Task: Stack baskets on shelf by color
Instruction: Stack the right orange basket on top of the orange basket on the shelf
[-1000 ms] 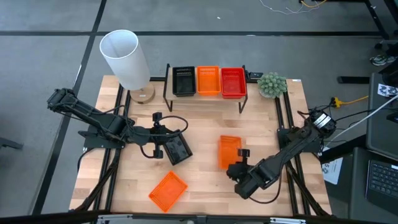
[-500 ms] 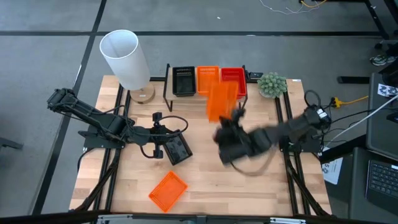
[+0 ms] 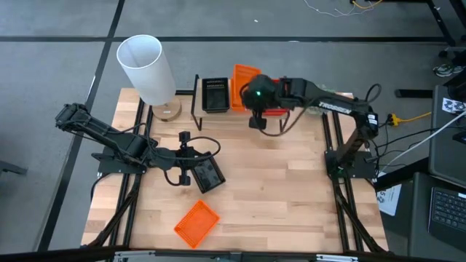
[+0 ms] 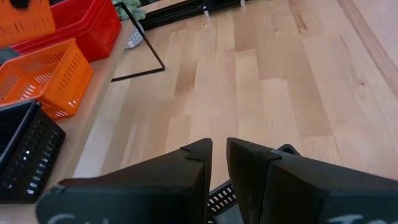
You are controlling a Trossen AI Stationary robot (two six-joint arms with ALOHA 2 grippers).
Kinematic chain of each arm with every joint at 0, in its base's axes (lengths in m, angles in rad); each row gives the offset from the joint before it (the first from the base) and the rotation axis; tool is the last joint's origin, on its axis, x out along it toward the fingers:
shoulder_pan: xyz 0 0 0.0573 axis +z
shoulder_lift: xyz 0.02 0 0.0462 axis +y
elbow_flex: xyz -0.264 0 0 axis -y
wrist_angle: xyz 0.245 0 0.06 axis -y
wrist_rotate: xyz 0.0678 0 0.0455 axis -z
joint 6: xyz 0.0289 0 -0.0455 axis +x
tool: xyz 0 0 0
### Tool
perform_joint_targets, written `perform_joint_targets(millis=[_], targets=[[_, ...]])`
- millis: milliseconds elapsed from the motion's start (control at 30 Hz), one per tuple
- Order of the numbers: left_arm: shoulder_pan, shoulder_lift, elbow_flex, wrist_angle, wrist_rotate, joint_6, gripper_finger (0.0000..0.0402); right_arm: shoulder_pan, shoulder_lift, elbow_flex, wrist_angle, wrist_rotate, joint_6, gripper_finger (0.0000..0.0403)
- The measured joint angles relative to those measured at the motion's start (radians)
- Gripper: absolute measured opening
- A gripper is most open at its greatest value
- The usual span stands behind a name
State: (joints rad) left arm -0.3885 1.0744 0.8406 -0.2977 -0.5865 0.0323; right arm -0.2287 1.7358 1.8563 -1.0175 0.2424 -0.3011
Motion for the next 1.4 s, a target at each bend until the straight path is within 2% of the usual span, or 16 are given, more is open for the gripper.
perform_joint_targets(millis=[233,700,1400], targets=[[0.0,0.0,0.0,0.0,0.0,-0.004,0.0041,-0.048,0.042,-0.011,0.006,-0.031,-0.104,0.0],[0.0,0.001,0.0,-0.001,0.0,-0.026,0.0041,-0.071,0.087,-0.011,-0.013,-0.028,-0.098,0.0004],[0.0,0.001,0.0,-0.001,0.0,-0.029,0.0041,-0.06,0.089,-0.008,-0.013,0.01,-0.04,0.0107]])
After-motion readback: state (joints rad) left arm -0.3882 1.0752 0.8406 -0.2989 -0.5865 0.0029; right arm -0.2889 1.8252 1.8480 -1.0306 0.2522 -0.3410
